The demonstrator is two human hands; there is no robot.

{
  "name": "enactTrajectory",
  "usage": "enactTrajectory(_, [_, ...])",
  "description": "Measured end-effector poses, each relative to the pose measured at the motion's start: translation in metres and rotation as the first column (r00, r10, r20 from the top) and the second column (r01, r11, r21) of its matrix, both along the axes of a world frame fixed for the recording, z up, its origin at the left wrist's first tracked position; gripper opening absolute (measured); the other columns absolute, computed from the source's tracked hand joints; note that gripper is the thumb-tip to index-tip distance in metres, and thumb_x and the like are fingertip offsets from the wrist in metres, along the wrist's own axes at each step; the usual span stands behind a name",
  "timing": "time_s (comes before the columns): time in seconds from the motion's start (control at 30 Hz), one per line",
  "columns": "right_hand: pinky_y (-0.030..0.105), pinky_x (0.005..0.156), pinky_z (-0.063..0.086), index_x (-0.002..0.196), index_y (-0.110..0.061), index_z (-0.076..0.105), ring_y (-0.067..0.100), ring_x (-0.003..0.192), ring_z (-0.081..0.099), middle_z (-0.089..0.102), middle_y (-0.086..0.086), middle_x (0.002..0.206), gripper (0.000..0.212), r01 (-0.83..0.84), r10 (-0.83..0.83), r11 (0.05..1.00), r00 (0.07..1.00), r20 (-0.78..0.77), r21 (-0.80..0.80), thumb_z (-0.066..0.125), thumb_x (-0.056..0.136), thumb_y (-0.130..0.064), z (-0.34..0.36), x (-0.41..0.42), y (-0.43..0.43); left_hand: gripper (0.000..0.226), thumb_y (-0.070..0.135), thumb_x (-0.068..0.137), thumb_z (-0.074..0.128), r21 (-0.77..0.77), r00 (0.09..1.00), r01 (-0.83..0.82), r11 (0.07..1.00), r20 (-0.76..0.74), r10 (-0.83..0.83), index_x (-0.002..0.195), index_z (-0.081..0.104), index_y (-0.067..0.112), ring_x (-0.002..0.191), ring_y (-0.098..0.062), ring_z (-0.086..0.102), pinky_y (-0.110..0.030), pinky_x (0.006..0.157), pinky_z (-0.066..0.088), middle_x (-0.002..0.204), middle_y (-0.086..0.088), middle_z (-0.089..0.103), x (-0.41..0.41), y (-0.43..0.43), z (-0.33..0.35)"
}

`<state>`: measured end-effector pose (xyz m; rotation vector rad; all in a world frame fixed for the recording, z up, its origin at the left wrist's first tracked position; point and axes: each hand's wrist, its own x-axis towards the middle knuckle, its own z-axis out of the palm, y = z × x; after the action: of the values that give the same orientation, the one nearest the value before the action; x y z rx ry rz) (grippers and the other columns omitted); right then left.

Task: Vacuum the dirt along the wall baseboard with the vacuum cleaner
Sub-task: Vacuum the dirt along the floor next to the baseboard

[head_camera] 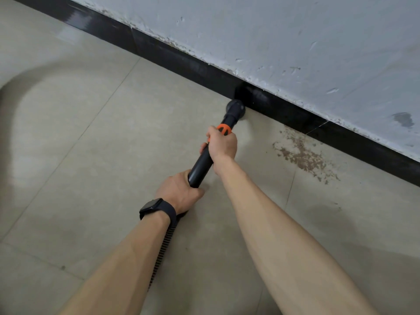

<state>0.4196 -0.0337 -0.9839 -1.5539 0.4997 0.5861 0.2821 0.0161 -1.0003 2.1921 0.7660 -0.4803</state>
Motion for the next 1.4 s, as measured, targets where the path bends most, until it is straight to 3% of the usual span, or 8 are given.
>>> enactTrajectory(0.13, [0.022, 0.040, 0.046, 0.111, -0.004, 0.055, 0.020, 0.038, 0.058, 0.060, 0.005, 0.066, 0.037, -0.051, 0.050, 0.997, 0.999, -0.012, -0.063, 0.062, 0.077, -0.018, 0.003, -0.018, 0.012, 0.021, 0.044, 0.064, 0.063, 0.003, 1.000, 0.007, 1.000, -0.028, -0.007, 0.075, 0.050, 0.031, 0.056, -0.012, 0.059, -0.023, 0.047, 0.038, 0.065, 0.007, 0.062, -0.016, 0.014, 0.003])
enactTrajectory(0.33, [0.021, 0.039, 0.044, 0.110, -0.010, 0.050, 0.019, 0.038, 0.058, 0.064, 0.004, 0.065, 0.031, 0.058, -0.065, 0.990, 0.997, -0.049, -0.127, 0.060, 0.083, -0.022, 0.006, -0.055, -0.017, 0.022, 0.046, 0.061, 0.059, 0.058, 0.987, 0.154, 0.986, -0.065, -0.150, 0.075, 0.050, 0.031, 0.061, -0.013, 0.060, -0.027, 0.055, 0.047, 0.065, 0.007, 0.061, -0.043, 0.005, 0.009])
enactTrajectory(0.53, [0.028, 0.046, 0.051, 0.103, -0.014, 0.044, 0.017, 0.039, 0.058, 0.056, -0.017, 0.041, 0.023, 0.217, -0.228, 0.965, 0.972, -0.056, -0.150, 0.058, 0.086, -0.021, 0.005, -0.095, -0.064, 0.020, 0.042, 0.066, 0.064, 0.057, 0.939, 0.326, 0.944, -0.136, -0.316, 0.070, 0.048, 0.033, 0.056, -0.006, 0.054, -0.024, 0.049, 0.037, 0.063, 0.008, 0.058, -0.067, -0.021, 0.012])
enactTrajectory(0.7, [0.025, 0.041, 0.048, 0.104, -0.013, 0.047, 0.017, 0.039, 0.061, 0.065, 0.001, 0.057, 0.023, 0.339, -0.354, 0.920, 0.934, -0.046, -0.198, 0.059, 0.086, -0.020, 0.004, -0.105, -0.102, 0.020, 0.040, 0.069, 0.063, 0.044, 0.890, 0.439, 0.897, -0.155, -0.428, 0.070, 0.046, 0.030, 0.058, -0.011, 0.056, -0.023, 0.050, 0.040, 0.063, 0.008, 0.057, -0.064, -0.047, 0.014])
enactTrajectory(0.87, [0.026, 0.041, 0.048, 0.102, -0.007, 0.053, 0.018, 0.036, 0.057, 0.058, -0.006, 0.045, 0.023, 0.477, -0.491, 0.854, 0.871, -0.020, -0.208, 0.061, 0.083, -0.016, 0.004, -0.102, -0.149, 0.016, 0.040, 0.073, 0.061, 0.060, 0.812, 0.581, 0.812, -0.120, -0.571, 0.083, 0.051, 0.032, 0.066, -0.017, 0.059, -0.024, 0.054, 0.041, 0.070, 0.008, 0.058, -0.049, -0.085, 0.016])
enactTrajectory(1.0, [0.028, 0.042, 0.047, 0.097, -0.006, 0.055, 0.017, 0.034, 0.052, 0.055, -0.003, 0.045, 0.020, 0.567, -0.578, 0.803, 0.816, -0.010, -0.183, 0.061, 0.079, -0.013, 0.004, -0.090, -0.183, 0.017, 0.037, 0.074, 0.061, 0.080, 0.775, 0.633, 0.770, -0.064, -0.629, 0.087, 0.051, 0.031, 0.073, -0.023, 0.063, -0.027, 0.060, 0.046, 0.077, 0.005, 0.061, -0.033, -0.117, 0.016])
enactTrajectory(1.13, [0.028, 0.042, 0.047, 0.091, -0.007, 0.053, 0.017, 0.034, 0.050, 0.054, 0.001, 0.057, 0.015, 0.609, -0.615, 0.782, 0.788, -0.006, -0.132, 0.062, 0.080, -0.010, 0.000, -0.085, -0.199, 0.018, 0.038, 0.075, 0.060, 0.115, 0.767, 0.640, 0.760, -0.048, -0.639, 0.088, 0.051, 0.033, 0.067, -0.020, 0.055, -0.025, 0.053, 0.035, 0.074, 0.007, 0.055, -0.026, -0.131, 0.013])
enactTrajectory(1.4, [0.029, 0.045, 0.046, 0.082, -0.010, 0.049, 0.020, 0.037, 0.048, 0.050, -0.002, 0.052, 0.012, 0.515, -0.510, 0.856, 0.856, -0.084, 0.053, 0.060, 0.077, -0.007, -0.001, -0.085, -0.149, 0.023, 0.046, 0.070, 0.054, 0.240, 0.830, 0.554, 0.797, -0.079, -0.553, 0.089, 0.049, 0.034, 0.077, -0.023, 0.063, -0.029, 0.061, 0.044, 0.080, 0.008, 0.059, -0.038, -0.087, 0.007])
